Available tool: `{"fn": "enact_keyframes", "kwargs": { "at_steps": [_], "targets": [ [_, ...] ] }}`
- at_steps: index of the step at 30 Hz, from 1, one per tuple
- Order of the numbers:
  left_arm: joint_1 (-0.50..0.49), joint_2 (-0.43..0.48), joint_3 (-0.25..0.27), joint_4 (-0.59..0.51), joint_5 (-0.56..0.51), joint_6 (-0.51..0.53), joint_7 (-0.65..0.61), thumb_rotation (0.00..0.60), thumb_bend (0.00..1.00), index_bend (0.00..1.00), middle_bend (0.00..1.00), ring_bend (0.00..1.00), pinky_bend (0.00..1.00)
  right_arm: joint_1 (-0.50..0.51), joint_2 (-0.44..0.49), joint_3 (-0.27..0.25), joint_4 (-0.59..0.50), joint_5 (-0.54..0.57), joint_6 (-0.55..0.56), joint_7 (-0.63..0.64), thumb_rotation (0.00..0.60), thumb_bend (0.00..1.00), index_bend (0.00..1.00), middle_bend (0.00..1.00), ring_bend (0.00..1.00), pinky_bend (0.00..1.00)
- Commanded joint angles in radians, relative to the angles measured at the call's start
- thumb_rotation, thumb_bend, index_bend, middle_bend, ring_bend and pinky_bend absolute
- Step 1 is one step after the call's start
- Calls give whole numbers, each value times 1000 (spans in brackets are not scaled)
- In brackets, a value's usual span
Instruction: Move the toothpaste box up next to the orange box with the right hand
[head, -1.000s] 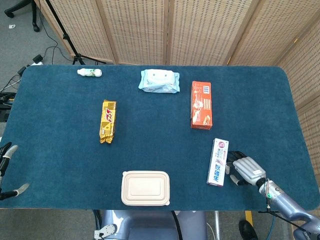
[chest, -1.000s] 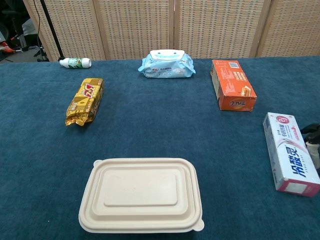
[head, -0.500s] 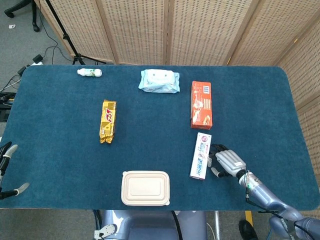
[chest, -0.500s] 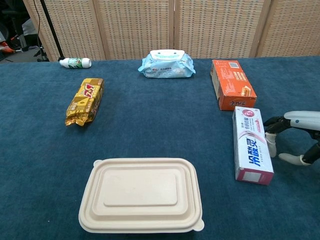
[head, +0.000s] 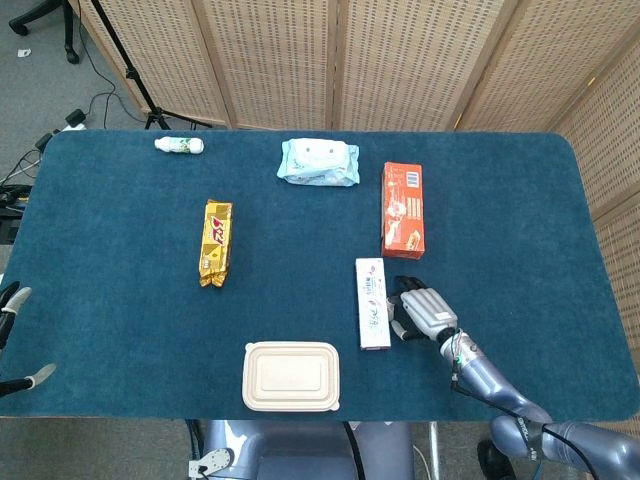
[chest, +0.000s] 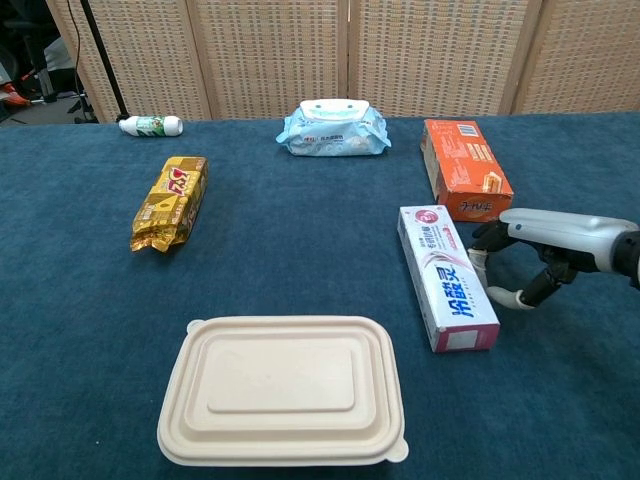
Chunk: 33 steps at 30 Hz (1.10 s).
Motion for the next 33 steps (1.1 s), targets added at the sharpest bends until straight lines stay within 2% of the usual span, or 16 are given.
{"fn": "enact_keyframes", "kwargs": {
  "at_steps": [1, 12, 26, 31, 32, 33],
  "targets": [
    [-2, 0, -1, 0, -2, -4, 0, 600, 0, 0, 0, 0, 0, 22, -19, 20, -21, 56, 0, -62, 600, 503, 459, 312, 69, 72],
    [-4, 2, -2, -4, -8, -9, 0, 600, 0, 0, 0, 0, 0, 76, -124, 41, -21, 160, 32, -196, 600, 503, 459, 312, 68, 72],
    [-10, 9, -10, -2, -33, -28, -21, 600, 0, 0, 0, 0, 0, 187, -242, 115, 43, 303, 58, -330, 600, 504, 459, 312, 61, 72],
    [-11, 9, -12, -2, -40, -33, -21, 600, 0, 0, 0, 0, 0, 210, -243, 123, 40, 315, 80, -365, 600, 502, 459, 308, 51, 72],
    [-11, 9, -13, -2, -43, -33, -21, 600, 0, 0, 0, 0, 0, 210, -235, 124, 29, 312, 86, -369, 600, 486, 459, 297, 44, 69],
    [-12, 9, -14, -2, -45, -35, -21, 600, 0, 0, 0, 0, 0, 209, -216, 123, 3, 303, 91, -370, 600, 420, 446, 265, 29, 53]
  ]
}}
